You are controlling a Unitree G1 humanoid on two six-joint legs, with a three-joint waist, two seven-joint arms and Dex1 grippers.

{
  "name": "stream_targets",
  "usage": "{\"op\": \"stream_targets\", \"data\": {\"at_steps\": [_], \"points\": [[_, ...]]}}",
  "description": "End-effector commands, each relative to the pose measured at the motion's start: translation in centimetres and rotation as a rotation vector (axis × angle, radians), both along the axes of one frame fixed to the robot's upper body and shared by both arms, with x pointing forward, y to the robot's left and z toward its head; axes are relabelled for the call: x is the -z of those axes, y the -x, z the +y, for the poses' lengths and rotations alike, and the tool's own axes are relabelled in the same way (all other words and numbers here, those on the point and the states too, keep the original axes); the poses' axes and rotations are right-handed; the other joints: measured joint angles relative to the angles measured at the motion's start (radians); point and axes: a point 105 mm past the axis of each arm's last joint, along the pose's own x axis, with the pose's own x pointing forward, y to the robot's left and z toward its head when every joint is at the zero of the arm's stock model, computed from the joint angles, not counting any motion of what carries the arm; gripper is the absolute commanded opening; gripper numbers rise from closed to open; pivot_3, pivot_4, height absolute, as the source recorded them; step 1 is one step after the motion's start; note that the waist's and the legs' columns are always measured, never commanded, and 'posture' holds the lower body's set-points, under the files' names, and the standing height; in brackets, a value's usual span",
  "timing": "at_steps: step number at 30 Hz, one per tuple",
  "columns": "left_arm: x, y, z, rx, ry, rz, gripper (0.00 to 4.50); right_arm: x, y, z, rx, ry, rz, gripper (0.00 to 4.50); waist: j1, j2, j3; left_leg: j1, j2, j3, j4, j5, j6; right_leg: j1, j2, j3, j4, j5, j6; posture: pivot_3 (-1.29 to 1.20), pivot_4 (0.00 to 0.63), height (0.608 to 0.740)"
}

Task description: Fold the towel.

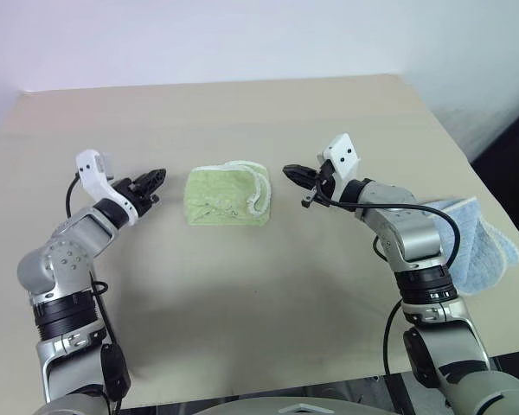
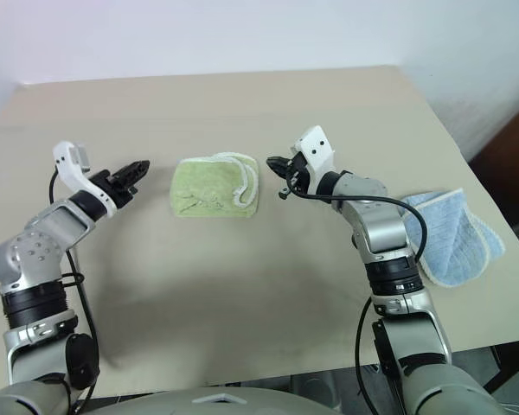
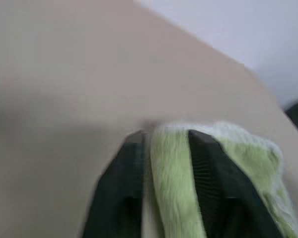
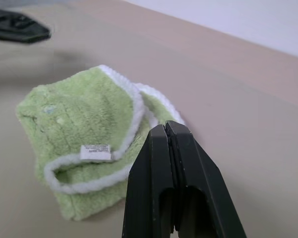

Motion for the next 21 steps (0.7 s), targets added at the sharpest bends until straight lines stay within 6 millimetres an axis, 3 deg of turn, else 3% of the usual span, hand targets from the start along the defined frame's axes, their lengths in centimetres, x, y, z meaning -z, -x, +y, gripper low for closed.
{"op": "stream_targets", "data": {"at_steps": [1,6,12,21], "points": [[0.7,0.8,-0.6,0.034,0.131,0.069,2.62,-1.5,0.2,-0.2,-0.001,-0.019,-0.053,0.00,0.002,0.000,0.000,0.000,0.000,0.000,0.000,0.000,0.000,0.000,0.000,0.000,0.000,0.000,0.000,0.00,0.150,0.728],[2.8,1.3,-2.7,0.096,0.211,0.184,4.37,-1.3,0.4,0.2,-0.007,-0.021,-0.055,0.00,0.001,0.000,0.000,0.000,-0.001,0.000,0.000,0.000,0.000,0.000,0.000,0.000,0.000,0.000,0.000,0.00,0.150,0.728],[4.8,1.3,-5.6,0.159,0.239,0.297,4.44,-1.6,0.4,0.4,-0.008,-0.026,-0.065,0.00,0.004,0.000,0.000,0.001,-0.001,0.000,0.000,0.000,0.000,0.001,0.000,0.000,0.000,0.000,0.000,0.00,0.150,0.728],[3.9,0.4,-11.5,0.292,0.313,0.297,4.44,-1.7,0.6,0.3,-0.005,-0.028,-0.070,0.00,0.034,0.000,-0.001,0.001,-0.004,-0.002,0.001,0.000,0.000,0.005,-0.003,0.000,-0.002,0.000,-0.001,0.00,0.150,0.728]]}}
